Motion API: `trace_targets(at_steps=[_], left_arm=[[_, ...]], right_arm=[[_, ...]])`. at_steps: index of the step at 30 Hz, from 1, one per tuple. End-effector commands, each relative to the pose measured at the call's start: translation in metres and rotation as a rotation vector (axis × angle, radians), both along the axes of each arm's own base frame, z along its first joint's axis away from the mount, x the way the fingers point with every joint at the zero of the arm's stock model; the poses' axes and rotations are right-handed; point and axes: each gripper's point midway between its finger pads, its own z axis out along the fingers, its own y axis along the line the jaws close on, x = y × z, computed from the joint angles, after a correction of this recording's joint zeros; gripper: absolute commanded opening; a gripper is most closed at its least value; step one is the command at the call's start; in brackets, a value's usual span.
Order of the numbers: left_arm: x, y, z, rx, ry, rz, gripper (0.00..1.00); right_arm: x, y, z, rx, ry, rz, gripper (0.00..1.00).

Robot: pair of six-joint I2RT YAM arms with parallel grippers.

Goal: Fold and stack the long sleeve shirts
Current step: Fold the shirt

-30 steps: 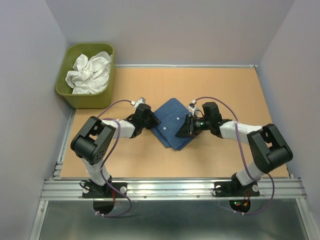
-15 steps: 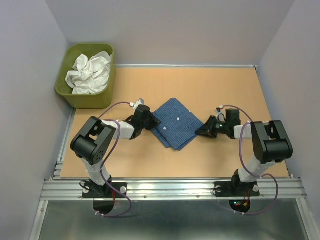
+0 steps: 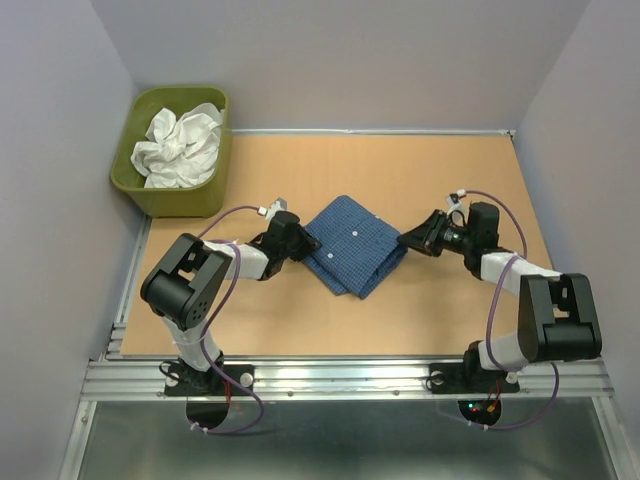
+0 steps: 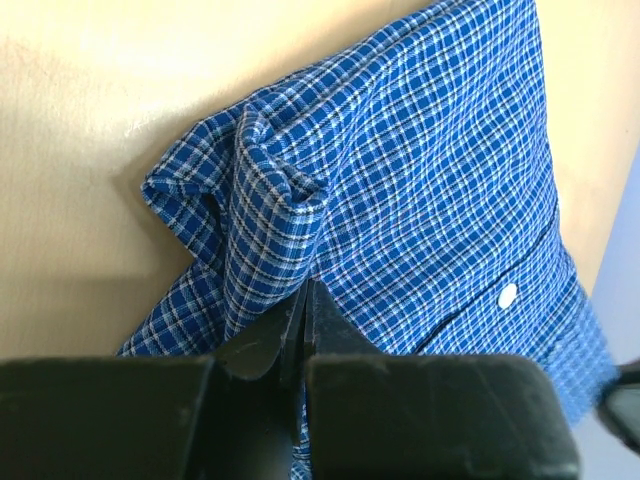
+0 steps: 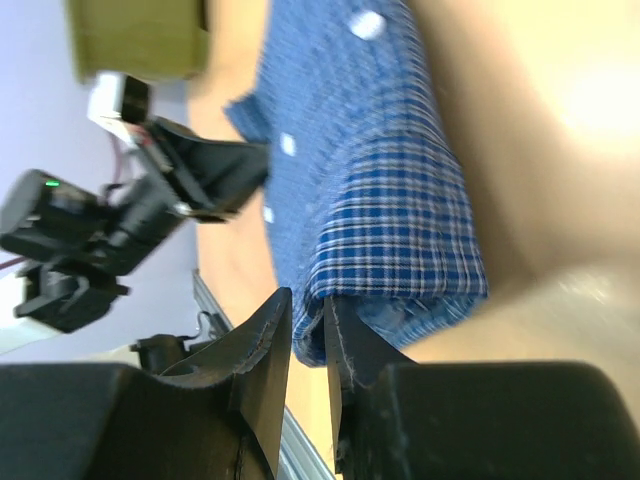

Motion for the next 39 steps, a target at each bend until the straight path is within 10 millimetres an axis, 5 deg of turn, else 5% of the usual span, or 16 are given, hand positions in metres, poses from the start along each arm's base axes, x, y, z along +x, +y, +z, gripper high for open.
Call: trace_targets(at_steps=[1, 11, 14, 21, 25, 29, 35, 39], left_arm=[[-0.023, 0.018, -0.024, 0.083, 0.089, -0.002, 0.11], [-0.025, 0.018, -0.027, 0.084, 0.1, -0.008, 0.11], [-0.025, 0.018, -0.023, 0.084, 0.093, -0.013, 0.11], [-0.027, 0.02, -0.021, 0.092, 0.087, -0.018, 0.11], [-0.028, 0.02, -0.021, 0.095, 0.085, -0.018, 0.11], [-0.028, 0.019, -0.02, 0.091, 0.084, -0.021, 0.11], [-0.032, 0.021, -0.02, 0.082, 0.094, -0.01, 0.11], [-0.038, 0.026, -0.027, 0.092, 0.115, 0.0, 0.11]], right_arm=[[0.025, 0.006, 0.049, 0.061, -0.149, 0.015, 0.25], [0.026, 0.002, -0.001, 0.052, -0.051, -0.036, 0.25], [0.022, -0.007, 0.004, -0.039, -0.052, -0.07, 0.25], [0.042, -0.022, 0.065, -0.144, -0.196, -0.133, 0.28], [0.053, -0.002, 0.082, -0.109, -0.224, -0.061, 0.31], [0.055, 0.04, 0.087, 0.005, -0.26, 0.014, 0.31], [0.066, 0.048, 0.037, 0.149, -0.168, -0.031, 0.29], [0.054, 0.025, -0.042, 0.103, -0.01, -0.112, 0.24]])
